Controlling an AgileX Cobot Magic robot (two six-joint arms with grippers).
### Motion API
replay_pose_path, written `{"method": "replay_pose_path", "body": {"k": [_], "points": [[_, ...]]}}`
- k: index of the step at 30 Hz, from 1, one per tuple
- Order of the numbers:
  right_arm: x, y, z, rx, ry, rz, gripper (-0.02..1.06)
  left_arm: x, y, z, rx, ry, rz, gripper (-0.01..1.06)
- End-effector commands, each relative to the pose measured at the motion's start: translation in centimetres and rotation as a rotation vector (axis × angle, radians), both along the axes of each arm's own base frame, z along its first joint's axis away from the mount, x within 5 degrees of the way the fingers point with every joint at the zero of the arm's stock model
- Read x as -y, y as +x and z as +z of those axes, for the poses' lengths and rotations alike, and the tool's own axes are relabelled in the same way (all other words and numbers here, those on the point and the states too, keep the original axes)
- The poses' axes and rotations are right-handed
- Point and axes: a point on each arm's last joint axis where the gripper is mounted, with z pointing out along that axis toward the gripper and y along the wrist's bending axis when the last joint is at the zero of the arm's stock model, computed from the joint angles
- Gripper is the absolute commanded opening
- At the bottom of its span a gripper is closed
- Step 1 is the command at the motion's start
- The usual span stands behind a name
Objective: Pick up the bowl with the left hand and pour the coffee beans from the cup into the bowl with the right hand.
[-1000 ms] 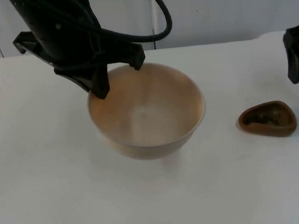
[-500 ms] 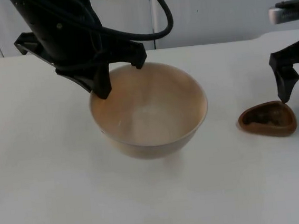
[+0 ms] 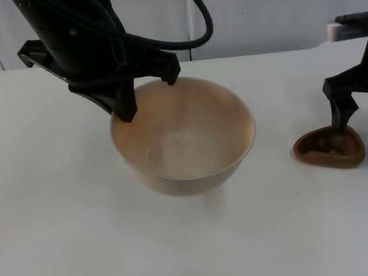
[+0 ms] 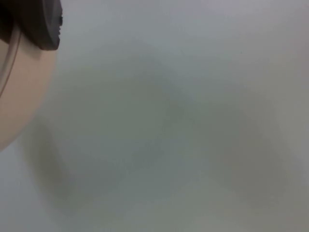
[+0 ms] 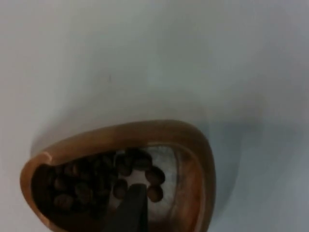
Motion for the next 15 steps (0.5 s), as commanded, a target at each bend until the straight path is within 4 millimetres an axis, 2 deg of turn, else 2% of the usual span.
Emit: {"method": "replay_pose_path", "body": {"k": [1, 10, 15], "points": [[0.1, 0.1, -0.2, 0.016, 0.006, -0.005, 0.93, 0.3, -0.1, 0.7, 0.018, -0.029, 0.008, 0.00], [0.1, 0.1, -2.2, -0.026, -0.007, -0.004, 0.93, 0.3, -0.1, 0.7, 0.018, -0.029, 0.008, 0.00], [0.1, 0.1, -3.3, -0.051, -0.013, -0.004, 0.87, 0.3, -0.1, 0.7, 0.019, -0.027, 0.008, 0.00]]}}
